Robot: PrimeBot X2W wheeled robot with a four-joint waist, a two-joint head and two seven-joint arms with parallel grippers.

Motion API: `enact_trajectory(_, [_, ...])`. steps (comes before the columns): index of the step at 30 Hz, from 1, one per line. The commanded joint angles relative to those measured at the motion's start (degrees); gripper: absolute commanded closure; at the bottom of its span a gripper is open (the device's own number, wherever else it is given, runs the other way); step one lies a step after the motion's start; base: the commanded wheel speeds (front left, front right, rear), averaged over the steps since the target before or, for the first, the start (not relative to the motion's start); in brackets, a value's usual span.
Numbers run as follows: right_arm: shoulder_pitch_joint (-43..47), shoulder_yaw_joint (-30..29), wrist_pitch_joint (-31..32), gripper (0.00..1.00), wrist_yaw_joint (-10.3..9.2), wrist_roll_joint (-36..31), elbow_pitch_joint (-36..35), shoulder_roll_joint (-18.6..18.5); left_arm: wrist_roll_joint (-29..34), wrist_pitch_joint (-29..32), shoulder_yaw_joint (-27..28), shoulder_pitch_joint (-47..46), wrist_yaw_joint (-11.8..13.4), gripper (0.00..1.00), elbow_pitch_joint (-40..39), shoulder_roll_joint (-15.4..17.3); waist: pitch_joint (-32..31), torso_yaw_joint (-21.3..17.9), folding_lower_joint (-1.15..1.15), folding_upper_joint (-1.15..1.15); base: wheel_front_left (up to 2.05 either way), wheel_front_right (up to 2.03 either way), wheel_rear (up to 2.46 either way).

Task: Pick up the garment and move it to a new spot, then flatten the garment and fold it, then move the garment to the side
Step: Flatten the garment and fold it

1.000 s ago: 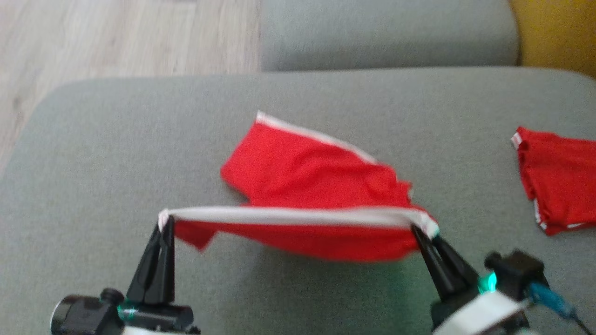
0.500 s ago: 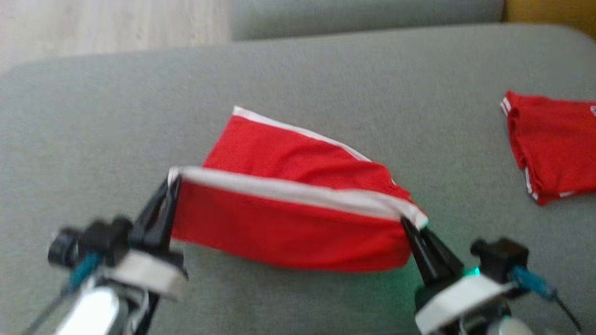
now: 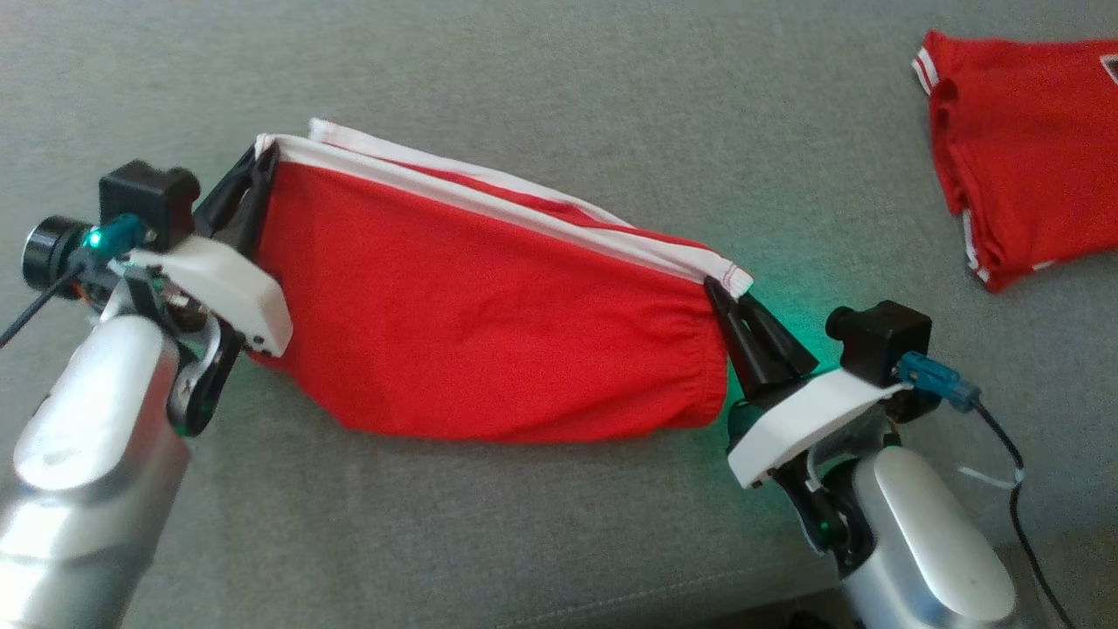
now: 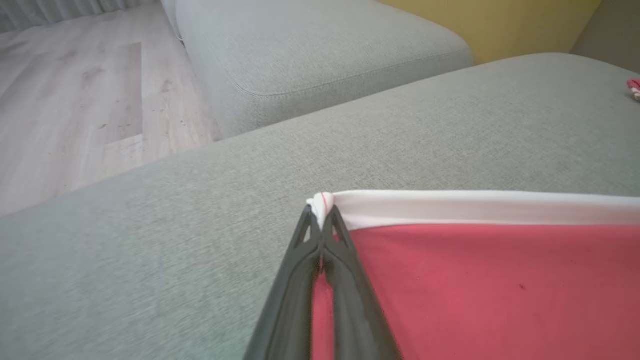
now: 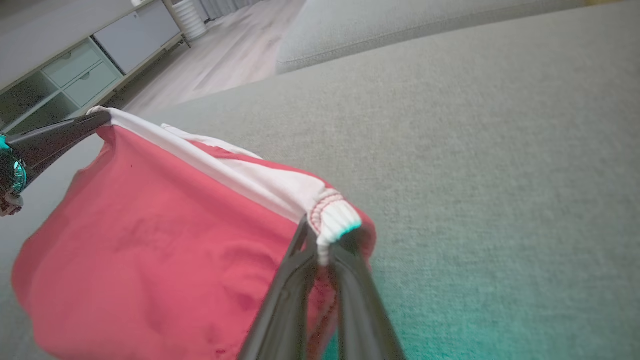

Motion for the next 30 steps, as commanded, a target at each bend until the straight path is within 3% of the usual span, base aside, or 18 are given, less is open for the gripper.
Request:
enact_trajectory(1, [-0.78,1.3,-0.9,1.0,0.39,0.48,-0.94,0.44,0.2,-0.12,1.9,-2.81,-0.21,1.0,-0.34,1.86,1.41,-1.37,-0.02,0.0,0.0,0.0,0.0])
enact_trajectory(3, [-1.46,1.85,-1.53,0.97,0.39,1.17,0.37,0.45,0.28,-0.56,1.47,-4.09,-0.62,1.0,1.85,1.34,1.5,-1.45,-0.02,0.0,0.0,0.0,0.0])
enact_trajectory(4, [-1.68,2.05,-1.78,0.88,0.39,1.43,0.87,0.45,0.31,-0.84,1.23,-4.64,-0.82,1.0,2.74,1.05,1.49,-1.45,-0.02,0.0,0.0,0.0,0.0])
enact_trajectory(5, [-1.85,2.15,-2.02,0.73,0.39,1.66,1.25,0.45,0.25,-1.35,1.09,-5.16,-0.99,1.0,3.44,0.66,1.45,-1.42,-0.02,0.0,0.0,0.0,0.0])
enact_trajectory(6, [-1.94,2.17,-2.23,0.54,0.39,1.84,1.55,0.45,0.14,-2.03,0.99,-5.58,-1.16,0.83,4.01,0.25,1.37,-1.34,-0.02,0.0,0.0,0.0,0.0])
enact_trajectory(7, [-1.98,2.13,-2.48,0.0,0.39,2.02,1.74,0.46,0.07,-2.77,0.87,-5.88,-1.31,0.47,4.5,-0.14,1.24,-1.23,-0.02,0.0,0.0,0.0,0.0])
enact_trajectory(8, [-1.93,1.97,-2.67,0.0,0.39,2.1,1.91,0.46,0.04,-3.58,0.71,-6.04,-1.43,0.0,4.94,-0.55,1.04,-1.09,-0.02,0.0,0.0,0.0,0.0])
enact_trajectory(19, [4.6,-1.81,-4.56,0.0,0.39,-0.49,-4.02,0.46,-0.74,-12.39,-1.01,0.48,-0.25,0.0,4.23,-5.78,-4.09,1.24,-0.02,0.0,0.0,0.0,0.0])
enact_trajectory(26, [10.45,-5.91,-2.1,0.0,0.39,-4.66,-11.39,0.46,-3.02,-9.97,-0.19,6.63,2.8,0.0,3.72,-5.31,-6.94,1.51,-0.02,0.0,0.0,0.0,0.0])
enact_trajectory(30, [12.86,-8.02,0.06,0.0,0.39,-6.07,-16.98,0.46,-6.23,-5.56,2.04,8.55,5.12,0.0,4.44,-4.45,-6.84,0.82,-0.02,0.0,0.0,0.0,0.0])
